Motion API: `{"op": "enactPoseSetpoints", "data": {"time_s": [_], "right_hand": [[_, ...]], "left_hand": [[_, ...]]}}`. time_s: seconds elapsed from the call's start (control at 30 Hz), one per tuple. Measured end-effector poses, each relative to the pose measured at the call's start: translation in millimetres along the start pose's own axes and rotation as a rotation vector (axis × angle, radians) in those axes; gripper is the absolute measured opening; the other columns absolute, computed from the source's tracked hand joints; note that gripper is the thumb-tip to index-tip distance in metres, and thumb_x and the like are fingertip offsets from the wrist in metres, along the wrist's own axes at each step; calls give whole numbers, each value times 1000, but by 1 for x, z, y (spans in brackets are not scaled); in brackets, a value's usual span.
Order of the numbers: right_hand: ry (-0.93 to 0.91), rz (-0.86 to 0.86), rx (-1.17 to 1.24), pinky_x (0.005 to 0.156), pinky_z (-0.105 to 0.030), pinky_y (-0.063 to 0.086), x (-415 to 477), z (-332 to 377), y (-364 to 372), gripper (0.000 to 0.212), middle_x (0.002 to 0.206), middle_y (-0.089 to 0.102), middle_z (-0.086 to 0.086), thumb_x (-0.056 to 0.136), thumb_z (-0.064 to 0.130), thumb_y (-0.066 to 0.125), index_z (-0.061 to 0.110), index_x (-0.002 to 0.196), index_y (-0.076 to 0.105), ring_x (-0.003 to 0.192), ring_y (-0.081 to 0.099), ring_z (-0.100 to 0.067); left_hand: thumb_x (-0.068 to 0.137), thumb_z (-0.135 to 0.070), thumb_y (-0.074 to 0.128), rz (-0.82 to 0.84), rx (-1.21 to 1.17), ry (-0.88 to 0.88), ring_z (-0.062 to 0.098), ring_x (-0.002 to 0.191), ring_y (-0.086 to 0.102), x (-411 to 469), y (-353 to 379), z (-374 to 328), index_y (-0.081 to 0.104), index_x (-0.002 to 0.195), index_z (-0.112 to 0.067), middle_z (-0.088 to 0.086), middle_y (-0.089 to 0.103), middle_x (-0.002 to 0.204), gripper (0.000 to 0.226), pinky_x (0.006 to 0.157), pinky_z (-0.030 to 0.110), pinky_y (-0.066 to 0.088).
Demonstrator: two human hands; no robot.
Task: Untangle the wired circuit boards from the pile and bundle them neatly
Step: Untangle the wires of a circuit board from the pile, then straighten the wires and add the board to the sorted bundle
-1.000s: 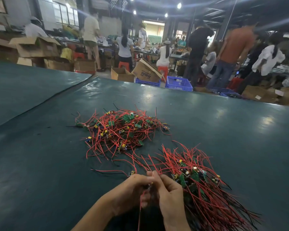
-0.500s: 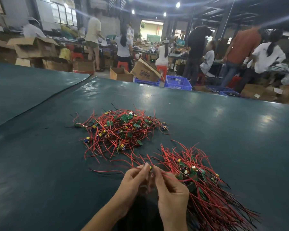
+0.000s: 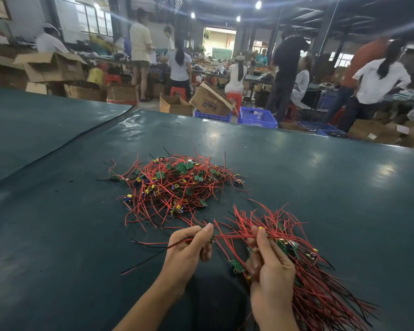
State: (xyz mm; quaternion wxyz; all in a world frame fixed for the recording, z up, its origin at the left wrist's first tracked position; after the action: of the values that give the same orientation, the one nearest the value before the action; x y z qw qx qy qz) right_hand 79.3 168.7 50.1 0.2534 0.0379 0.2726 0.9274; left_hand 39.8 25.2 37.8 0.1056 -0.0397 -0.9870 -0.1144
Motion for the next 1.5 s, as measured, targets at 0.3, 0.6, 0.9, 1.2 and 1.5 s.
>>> {"op": "enactPoseSetpoints", "data": {"time_s": [0.3,0.6,0.9,1.2,1.5], "right_hand": [[-36,119,-250,44,-12,41,-13,-20,11,21,57,65,4,71,39,69,20,73,79,45,50,1],[-88,8,-184,39,-17,28,-6,-13,2,23,50,48,10,81,38,61,24,80,79,41,33,-4],[-158,85,-292,42,-15,31,-11,-11,2,30,54,51,11,80,54,61,30,89,76,45,38,-1],[63,294,-602,84,-35,55,-20,-36,7,59,84,73,-2,75,70,40,24,75,77,86,69,-14],[235,17,189,32,-18,24,-7,-9,-1,51,48,37,2,90,54,40,9,70,56,32,27,-9]], "left_hand": [[80,-39,64,67,-1,-50,15,51,49,-3,1,4,59,55,-14,4,52,54,36,52,24,42],[75,-49,65,109,74,-31,14,47,45,-1,-1,-2,56,49,-17,6,48,50,42,52,20,39],[68,-48,68,164,-26,-115,15,48,45,-1,-5,1,54,48,-15,5,49,49,42,55,21,40],[65,-59,77,357,59,-214,13,57,55,-6,-2,7,70,63,-16,3,61,60,44,59,22,45],[77,-33,70,118,23,-118,14,60,57,0,-6,-6,72,72,-11,8,69,69,23,54,22,46]]}}
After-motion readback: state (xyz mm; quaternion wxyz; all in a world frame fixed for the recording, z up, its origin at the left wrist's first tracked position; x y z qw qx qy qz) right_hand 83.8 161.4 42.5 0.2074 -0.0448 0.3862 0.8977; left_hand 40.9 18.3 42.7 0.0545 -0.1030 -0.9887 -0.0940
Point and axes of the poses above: each hand's wrist, its own x-axis towards the middle knuckle, its own y-axis out of the palm, z = x × y, the point moved 2 cm from there along x, towards the middle knuckle
